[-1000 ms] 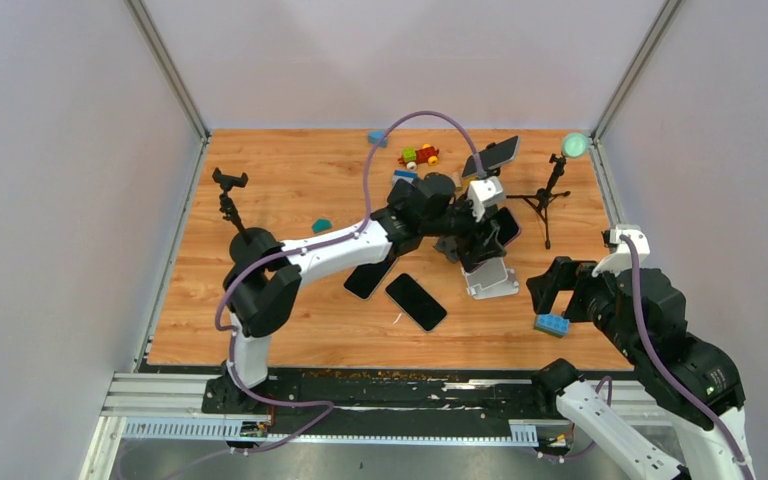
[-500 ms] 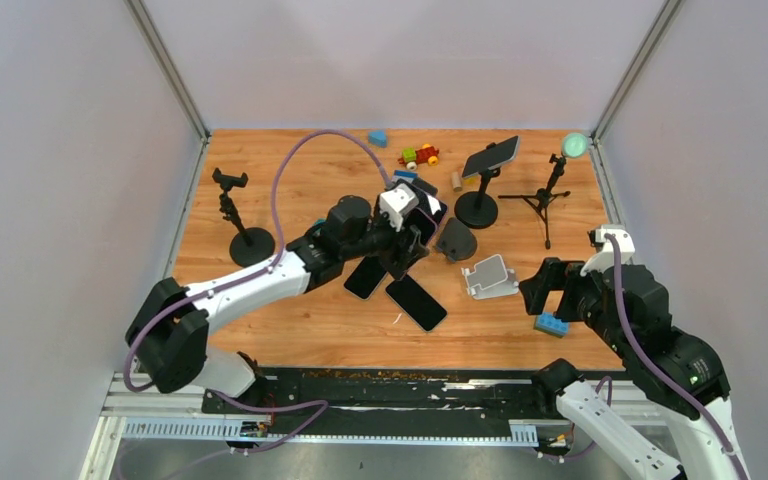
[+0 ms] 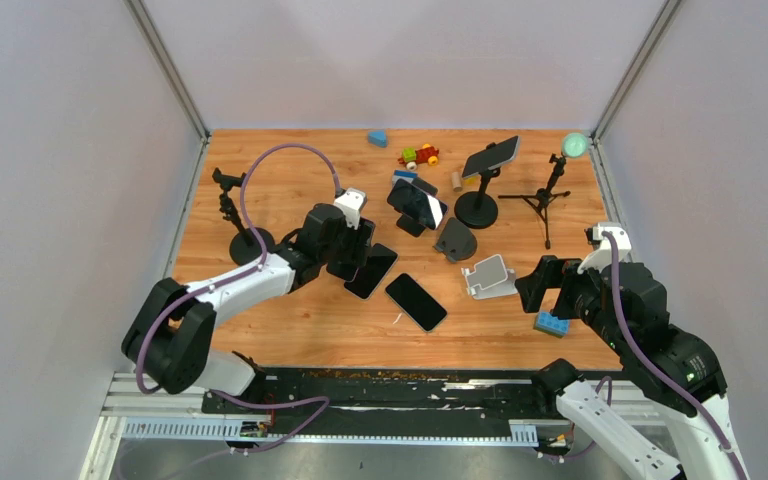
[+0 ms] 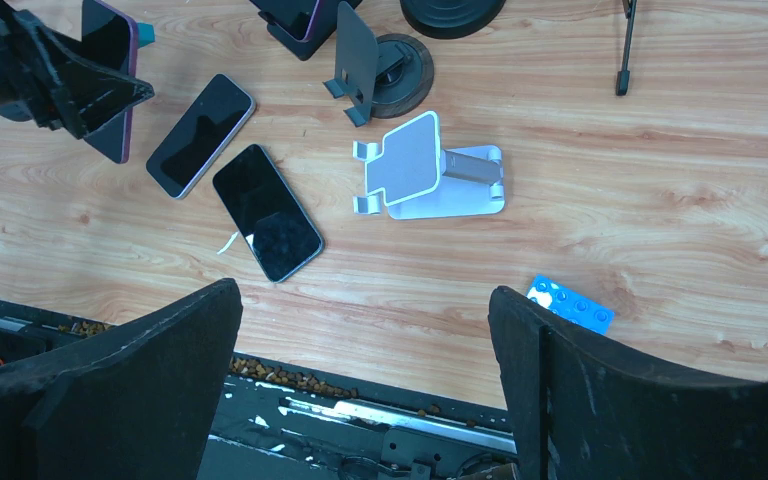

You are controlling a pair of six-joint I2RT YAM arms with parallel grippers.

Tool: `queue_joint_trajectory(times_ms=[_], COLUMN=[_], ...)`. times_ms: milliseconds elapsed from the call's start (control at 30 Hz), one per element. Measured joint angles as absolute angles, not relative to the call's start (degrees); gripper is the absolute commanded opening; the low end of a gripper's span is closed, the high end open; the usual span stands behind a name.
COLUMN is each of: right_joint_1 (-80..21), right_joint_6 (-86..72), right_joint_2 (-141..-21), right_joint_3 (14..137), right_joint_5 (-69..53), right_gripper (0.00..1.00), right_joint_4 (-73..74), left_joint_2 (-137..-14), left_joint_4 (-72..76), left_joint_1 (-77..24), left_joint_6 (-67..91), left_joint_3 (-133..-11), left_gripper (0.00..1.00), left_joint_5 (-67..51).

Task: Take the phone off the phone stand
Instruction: Place the phone at the center of the board.

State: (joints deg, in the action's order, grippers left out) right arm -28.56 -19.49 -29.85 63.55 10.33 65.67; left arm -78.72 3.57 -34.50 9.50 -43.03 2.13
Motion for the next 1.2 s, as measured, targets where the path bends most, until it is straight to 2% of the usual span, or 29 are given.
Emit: queue_joint_trajectory(times_ms=[433, 767, 867, 1000, 1100, 1200], right_joint_1=[-28.6, -28.6, -28.6, -28.6, -28.6, -28.6], right_joint_6=[-19.5, -19.4, -19.4, -19.4, -19.4, -19.4], right_joint_2=[-29.8, -30.2, -30.6, -31.0, -31.2, -31.5], right_joint_3=[63.5, 63.5, 63.5, 63.5, 63.5, 63.5], right_joint_5=[10.3, 10.4, 10.4, 10.4, 10.3, 10.3], right_gripper=[0.95, 0.95, 0.96, 0.96, 0.96, 0.96], right_joint_4=[65.7, 65.7, 65.7, 65.7, 65.7, 65.7], left_joint_2=[-91.1, -94.6, -96.6, -99.2, -100.1, -100.3], left_joint_4=[-2.9, -3.1, -4.1, -5.1, -5.2, -5.1], left_joint_1=[-33.9, -31.9, -31.6, -31.1, -30.9, -30.7], left_joint_6=[9.1, 6.9, 5.7, 4.5, 4.1, 4.2], left_joint_3=[-47.5, -50.1, -51.7, -54.2, -55.1, -55.2], left_gripper=[0.00, 0.01, 0.07, 0.22, 0.41, 0.48], left_joint_5=[15.0, 15.4, 13.4, 9.7, 7.4, 6.2])
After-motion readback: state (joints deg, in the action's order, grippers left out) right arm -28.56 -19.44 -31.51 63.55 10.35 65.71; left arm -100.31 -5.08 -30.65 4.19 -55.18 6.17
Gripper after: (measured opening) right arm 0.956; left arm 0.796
